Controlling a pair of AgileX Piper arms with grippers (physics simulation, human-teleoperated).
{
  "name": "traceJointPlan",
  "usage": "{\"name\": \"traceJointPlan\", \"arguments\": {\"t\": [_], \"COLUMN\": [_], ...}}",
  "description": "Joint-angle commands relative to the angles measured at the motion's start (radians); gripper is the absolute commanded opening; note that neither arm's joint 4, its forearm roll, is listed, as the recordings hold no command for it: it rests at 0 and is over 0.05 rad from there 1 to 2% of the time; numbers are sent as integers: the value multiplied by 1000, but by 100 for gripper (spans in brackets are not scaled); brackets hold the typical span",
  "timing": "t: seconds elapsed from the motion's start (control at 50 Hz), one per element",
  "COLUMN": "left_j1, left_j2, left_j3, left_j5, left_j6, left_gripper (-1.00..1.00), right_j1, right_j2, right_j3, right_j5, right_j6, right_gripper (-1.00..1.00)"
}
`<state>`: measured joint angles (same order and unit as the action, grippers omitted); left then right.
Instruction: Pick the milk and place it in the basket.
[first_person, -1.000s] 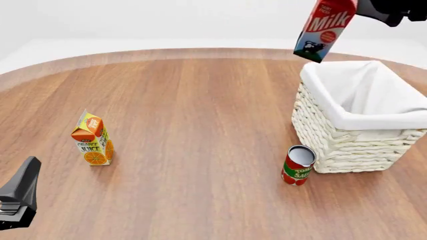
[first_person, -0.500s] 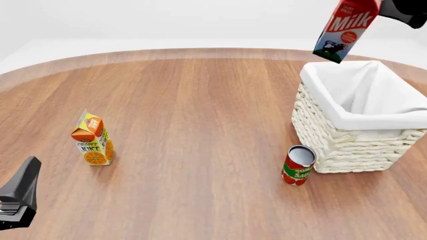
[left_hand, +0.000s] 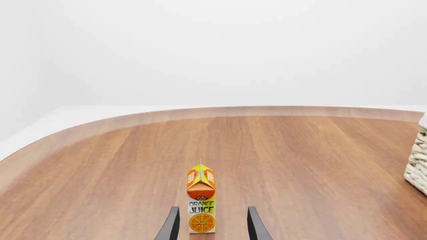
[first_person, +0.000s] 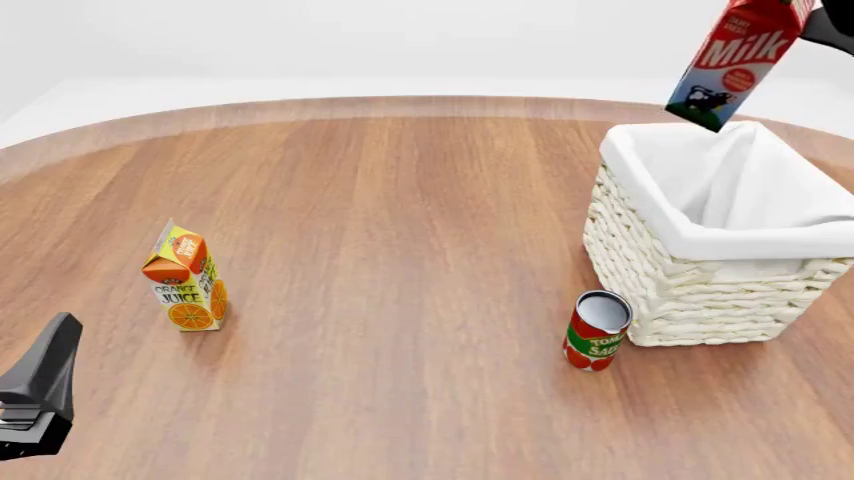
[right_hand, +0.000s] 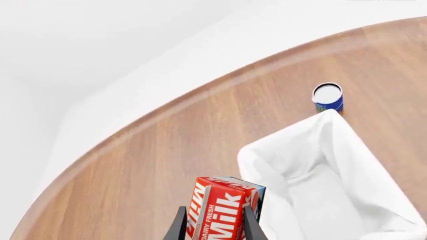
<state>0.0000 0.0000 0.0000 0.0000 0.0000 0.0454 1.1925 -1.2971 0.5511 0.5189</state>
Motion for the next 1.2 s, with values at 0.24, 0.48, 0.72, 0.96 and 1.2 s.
{"name": "traceJointPlan", "arguments": {"t": [0.24,0.48,0.72,0.96,1.2], "left_j1": [0,0,0,0,0], "left_j2": [0,0,0,0,0], "left_j3": [0,0,0,0,0], "left_j5": [0,0,0,0,0], "left_j6": [0,0,0,0,0], "left_gripper": [100,100,100,100,100], "right_j1": [-108,-135,-157,-186,-196], "right_j2": [6,27,46,63,102], "right_j3": [20,31,44,71,93], "right_j5": [-45,-64,-83,-113,-150], "right_j6": [3,-9,-20,-30,-36], "right_gripper": [-100,-100,-100,-100,-100]}}
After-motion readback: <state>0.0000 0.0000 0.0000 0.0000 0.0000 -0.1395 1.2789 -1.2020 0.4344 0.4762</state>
